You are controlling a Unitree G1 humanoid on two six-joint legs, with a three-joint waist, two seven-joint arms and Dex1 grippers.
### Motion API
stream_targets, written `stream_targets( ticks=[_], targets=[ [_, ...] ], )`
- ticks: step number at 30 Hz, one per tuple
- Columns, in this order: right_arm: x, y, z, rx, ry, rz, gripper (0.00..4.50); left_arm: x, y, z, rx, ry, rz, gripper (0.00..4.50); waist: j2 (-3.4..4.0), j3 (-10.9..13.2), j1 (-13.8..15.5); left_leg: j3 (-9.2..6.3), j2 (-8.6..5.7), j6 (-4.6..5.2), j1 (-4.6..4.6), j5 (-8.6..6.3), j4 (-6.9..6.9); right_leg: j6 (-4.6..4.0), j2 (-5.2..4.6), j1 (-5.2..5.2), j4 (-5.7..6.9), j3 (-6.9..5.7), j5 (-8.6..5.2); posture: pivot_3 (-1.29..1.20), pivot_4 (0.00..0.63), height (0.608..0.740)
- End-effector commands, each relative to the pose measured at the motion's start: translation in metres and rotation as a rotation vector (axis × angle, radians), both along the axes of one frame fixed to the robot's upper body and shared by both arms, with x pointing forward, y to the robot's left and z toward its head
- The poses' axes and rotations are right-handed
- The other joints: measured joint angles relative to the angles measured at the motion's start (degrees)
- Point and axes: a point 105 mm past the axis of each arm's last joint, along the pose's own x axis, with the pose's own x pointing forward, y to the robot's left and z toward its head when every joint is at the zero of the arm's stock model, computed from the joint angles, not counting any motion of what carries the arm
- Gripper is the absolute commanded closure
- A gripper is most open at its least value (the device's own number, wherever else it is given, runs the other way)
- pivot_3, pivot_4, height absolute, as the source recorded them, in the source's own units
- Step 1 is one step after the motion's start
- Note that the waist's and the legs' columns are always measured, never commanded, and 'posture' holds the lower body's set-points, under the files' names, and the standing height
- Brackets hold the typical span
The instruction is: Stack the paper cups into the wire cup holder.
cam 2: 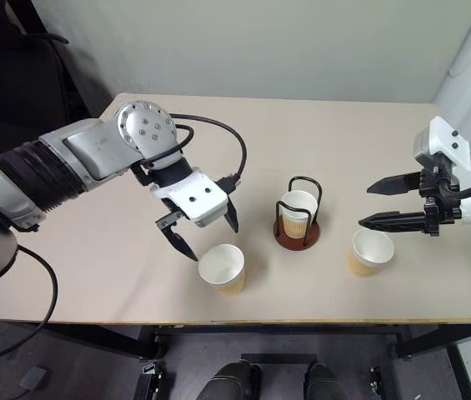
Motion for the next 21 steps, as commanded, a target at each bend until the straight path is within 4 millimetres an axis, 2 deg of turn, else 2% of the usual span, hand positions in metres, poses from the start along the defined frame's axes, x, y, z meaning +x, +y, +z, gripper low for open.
stream_targets(
  ticks=[1,5,8,14,15,18,21],
  targets=[
    [-0.003,0.004,0.009,0.0,-0.035,0.024,0.97,0.0,-0.001,0.008,0.002,-0.034,-0.038,0.02,0.0,0.0,-0.01,0.02,-0.03,0.0,0.0,0.0,-0.01,0.0,0.04,0.0,0.01,-0.04,0.0,0.0,0.15,0.74],
    [-0.004,0.007,0.01,0.005,-0.034,0.031,0.97,0.002,-0.003,0.005,-0.011,-0.03,-0.033,0.02,0.0,0.0,0.03,0.0,-0.02,0.0,0.0,0.0,0.0,0.0,0.0,0.01,0.0,-0.01,0.0,0.0,0.15,0.74],
    [-0.008,0.012,0.012,0.013,-0.032,0.049,0.97,0.005,-0.005,0.012,-0.058,-0.036,-0.011,0.02,0.0,0.0,0.02,0.0,-0.02,0.0,0.0,0.0,0.0,0.0,0.0,0.0,0.0,0.0,0.0,0.0,0.15,0.74],
    [-0.027,0.038,0.016,0.095,0.014,0.121,0.97,0.015,-0.012,0.048,-0.294,0.014,0.148,0.02,0.0,0.0,-0.1,0.01,0.01,-0.03,-0.01,-0.01,-0.03,-0.03,0.03,-0.02,0.01,-0.02,-0.01,0.0,0.15,0.74],
    [-0.027,0.047,0.017,0.143,0.001,0.124,0.97,0.018,-0.012,0.063,-0.4,0.049,0.212,0.02,0.0,0.0,-0.15,0.0,0.01,-0.04,-0.01,-0.01,-0.03,-0.03,0.02,-0.02,0.0,0.01,-0.02,0.0,0.15,0.74],
    [-0.024,0.062,0.018,0.236,-0.023,0.086,0.97,0.025,-0.008,0.091,-0.621,0.154,0.344,0.02,0.0,0.0,-0.31,0.05,0.0,-0.06,0.02,0.01,-0.04,-0.04,0.06,-0.03,0.04,0.01,-0.01,0.0,0.15,0.74],
    [-0.026,0.067,0.003,0.23,-0.009,0.051,0.97,0.023,0.009,0.09,-0.687,0.238,0.438,0.02,0.03,-0.02,-0.37,0.07,-0.01,-0.19,0.06,0.1,-0.08,-0.06,0.1,-0.06,0.06,-0.01,-0.01,0.0,0.15,0.74]
  ],
)
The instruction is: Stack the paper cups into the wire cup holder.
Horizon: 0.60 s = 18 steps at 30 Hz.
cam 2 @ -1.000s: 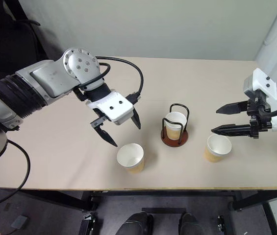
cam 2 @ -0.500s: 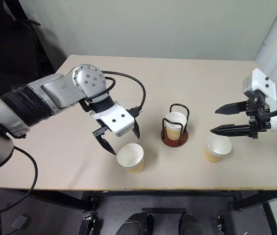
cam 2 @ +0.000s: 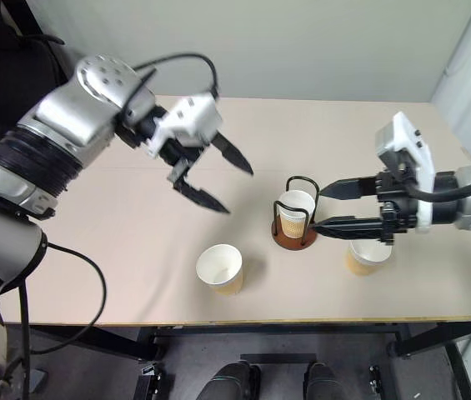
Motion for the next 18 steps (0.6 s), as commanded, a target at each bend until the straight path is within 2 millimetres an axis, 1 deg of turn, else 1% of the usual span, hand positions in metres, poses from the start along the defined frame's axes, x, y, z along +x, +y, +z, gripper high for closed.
stream_targets(
  ticks=[1,3,6,9,11,14,17,18],
  targets=[
    [-0.006,0.001,-0.003,-0.005,-0.022,-0.05,0.97,-0.006,0.023,0.001,-0.08,0.121,0.069,0.02,0.03,-0.01,0.03,-0.02,0.02,-0.1,0.06,0.04,-0.03,-0.01,-0.03,0.05,-0.01,-0.01,-0.04,0.0,0.15,0.74],
    [-0.007,0.004,-0.008,-0.009,-0.009,-0.054,0.97,-0.015,0.034,-0.012,-0.059,0.192,0.095,0.02,0.03,-0.01,-0.12,0.03,0.0,-0.19,0.18,0.01,-0.13,-0.04,-0.01,0.07,-0.02,0.05,-0.09,0.0,0.15,0.74],
    [-0.009,0.008,-0.012,-0.006,0.004,-0.047,0.97,-0.036,0.054,-0.036,0.006,0.3,0.124,0.02,-0.03,-0.03,-0.25,0.03,0.02,-0.4,0.22,0.07,-0.17,-0.05,0.02,0.07,0.01,0.04,-0.2,0.0,0.15,0.74],
    [-0.007,0.011,-0.017,-0.022,0.002,-0.048,0.97,-0.055,0.077,-0.056,0.074,0.347,0.155,0.02,-0.03,-0.03,-0.41,0.01,0.03,-0.52,0.28,-0.02,-0.19,-0.12,0.08,0.07,0.03,0.07,-0.35,0.0,0.15,0.74],
    [-0.005,0.012,-0.023,-0.053,-0.004,-0.049,0.97,-0.06,0.086,-0.06,0.086,0.364,0.182,0.02,-0.05,-0.04,-0.21,-0.04,0.07,-0.56,0.31,-0.05,-0.21,-0.17,0.05,0.09,0.03,0.07,-0.43,0.0,0.15,0.74],
    [-0.003,0.012,-0.032,-0.105,-0.013,-0.046,0.97,-0.061,0.093,-0.061,0.087,0.359,0.205,0.02,-0.05,-0.04,0.3,-0.16,0.06,-0.49,0.38,-0.11,-0.24,-0.29,0.07,0.15,0.09,0.01,-0.5,0.0,0.15,0.74],
    [-0.002,0.011,-0.054,-0.267,-0.065,-0.006,0.97,-0.054,0.099,-0.054,0.068,0.321,0.239,0.02,-0.06,-0.05,0.44,-0.19,0.02,-0.23,0.38,-0.28,-0.27,-0.39,0.05,0.15,0.1,0.01,-0.44,0.0,0.15,0.74],
    [0.0,0.01,-0.062,-0.327,-0.097,0.009,0.97,-0.051,0.101,-0.051,0.06,0.303,0.251,0.02,-0.06,-0.05,0.41,-0.19,0.02,-0.37,0.38,-0.37,-0.27,-0.46,0.05,0.14,0.1,0.01,-0.39,0.0,0.15,0.74]
  ],
)
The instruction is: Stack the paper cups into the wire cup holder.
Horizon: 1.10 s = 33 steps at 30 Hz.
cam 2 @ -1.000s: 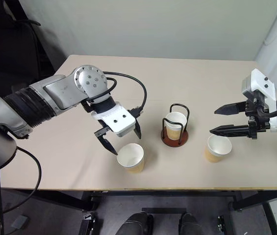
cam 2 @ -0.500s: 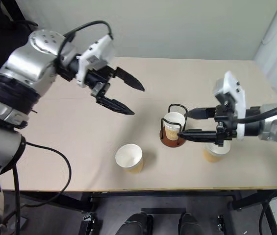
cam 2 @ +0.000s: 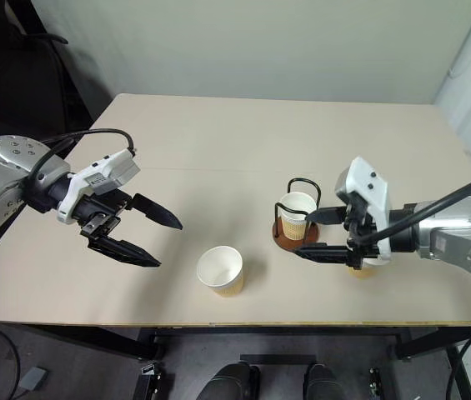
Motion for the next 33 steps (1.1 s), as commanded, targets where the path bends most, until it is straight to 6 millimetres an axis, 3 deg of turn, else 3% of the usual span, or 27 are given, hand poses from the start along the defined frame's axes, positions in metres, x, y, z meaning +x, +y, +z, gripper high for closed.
stream_targets(
  ticks=[1,7,16,21,25,33],
  targets=[
    [0.003,0.002,-0.018,-0.177,-0.122,0.078,0.97,0.007,0.007,0.022,-0.03,-0.088,0.015,0.02,-0.02,-0.01,-0.17,0.0,0.0,-0.1,0.01,-0.05,-0.01,-0.04,0.01,-0.01,0.01,-0.01,0.03,0.0,0.15,0.74],
    [0.021,0.02,-0.036,-0.238,-0.217,0.117,0.97,0.015,0.019,0.025,-0.057,-0.166,0.04,0.02,-0.05,-0.02,-1.1,0.05,0.07,-0.03,0.17,0.27,-0.31,-0.2,0.01,-0.05,0.07,0.01,0.15,0.0,0.15,0.74],
    [0.019,0.04,-0.018,-0.138,-0.195,0.156,0.97,0.013,0.026,0.023,-0.099,-0.196,0.036,0.02,-0.08,-0.02,-1.22,0.07,0.16,-0.03,0.19,0.42,-0.74,-0.23,0.04,-0.2,-0.03,-0.04,0.07,0.0,0.15,0.74],
    [0.02,0.048,-0.01,-0.17,-0.227,0.182,0.97,0.011,0.026,0.017,-0.103,-0.156,0.039,0.02,-0.11,-0.03,-1.19,0.07,0.16,-0.13,0.17,0.35,-0.73,-0.34,0.05,-0.19,-0.05,-0.05,0.01,0.0,0.15,0.74],
    [0.024,0.067,-0.004,-0.161,-0.267,0.197,0.97,0.009,0.024,0.013,-0.107,-0.13,0.037,0.02,-0.11,-0.03,-1.4,0.07,0.23,-0.1,0.21,0.29,-0.74,-0.37,0.09,-0.23,0.0,-0.05,-0.01,0.0,0.15,0.74],
    [0.024,0.089,-0.012,-0.138,-0.256,0.232,0.97,0.012,0.02,0.012,-0.101,-0.118,0.031,0.02,-0.12,-0.03,-1.41,0.05,0.32,-0.17,0.21,0.28,-0.73,-0.45,0.17,-0.26,0.04,-0.09,-0.05,0.0,0.15,0.74]
  ],
)
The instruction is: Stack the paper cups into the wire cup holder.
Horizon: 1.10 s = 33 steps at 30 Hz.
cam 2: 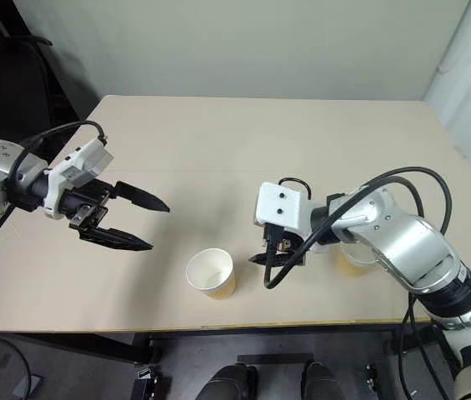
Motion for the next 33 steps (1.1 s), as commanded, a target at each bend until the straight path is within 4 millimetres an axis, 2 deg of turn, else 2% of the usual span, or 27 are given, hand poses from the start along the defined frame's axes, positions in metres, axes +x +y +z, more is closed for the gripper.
stream_targets(
  ticks=[1,6,12,24,25,33],
  targets=[
    [0.0,0.013,0.004,0.016,-0.04,0.018,0.97,-0.004,-0.004,0.01,-0.009,-0.003,-0.033,0.02,0.0,0.0,-0.02,0.0,0.0,0.0,-0.01,0.0,0.0,-0.01,0.0,-0.01,0.0,0.0,0.0,0.0,0.15,0.74],
    [0.001,0.017,-0.001,0.014,-0.031,0.024,0.97,-0.004,-0.004,0.01,-0.007,0.001,-0.031,0.02,0.0,0.0,-0.03,0.0,0.02,-0.04,-0.01,0.0,-0.03,-0.05,0.02,-0.03,0.01,-0.01,-0.02,0.0,0.15,0.74],
    [0.011,0.029,-0.006,-0.008,-0.045,0.023,0.97,-0.002,-0.006,0.01,-0.01,0.003,-0.03,0.02,-0.01,0.0,-0.08,0.0,0.03,-0.06,0.01,0.0,-0.03,-0.07,0.02,-0.04,0.03,-0.01,-0.02,0.0,0.15,0.74],
    [0.029,0.046,-0.001,-0.041,-0.084,0.052,0.97,0.002,-0.008,0.01,-0.005,0.001,-0.034,0.02,-0.01,0.0,-0.19,0.0,0.05,-0.26,-0.03,0.07,-0.07,-0.17,0.03,-0.12,0.04,-0.01,-0.05,0.0,0.15,0.74],
    [0.03,0.048,-0.001,-0.042,-0.083,0.058,0.97,0.002,-0.008,0.01,-0.005,0.001,-0.034,0.02,-0.01,-0.01,-0.18,0.0,0.05,-0.58,-0.02,0.26,-0.1,-0.2,0.03,-0.12,0.05,-0.02,-0.06,0.0,0.15,0.74],
    [0.022,0.067,0.006,-0.028,-0.043,0.124,0.97,0.004,-0.007,0.009,-0.003,-0.001,-0.03,0.02,-0.02,-0.01,-0.19,0.0,0.05,-0.72,-0.03,0.29,-0.35,-0.35,0.03,-0.23,0.05,-0.04,-0.15,0.0,0.15,0.74]
  ],
)
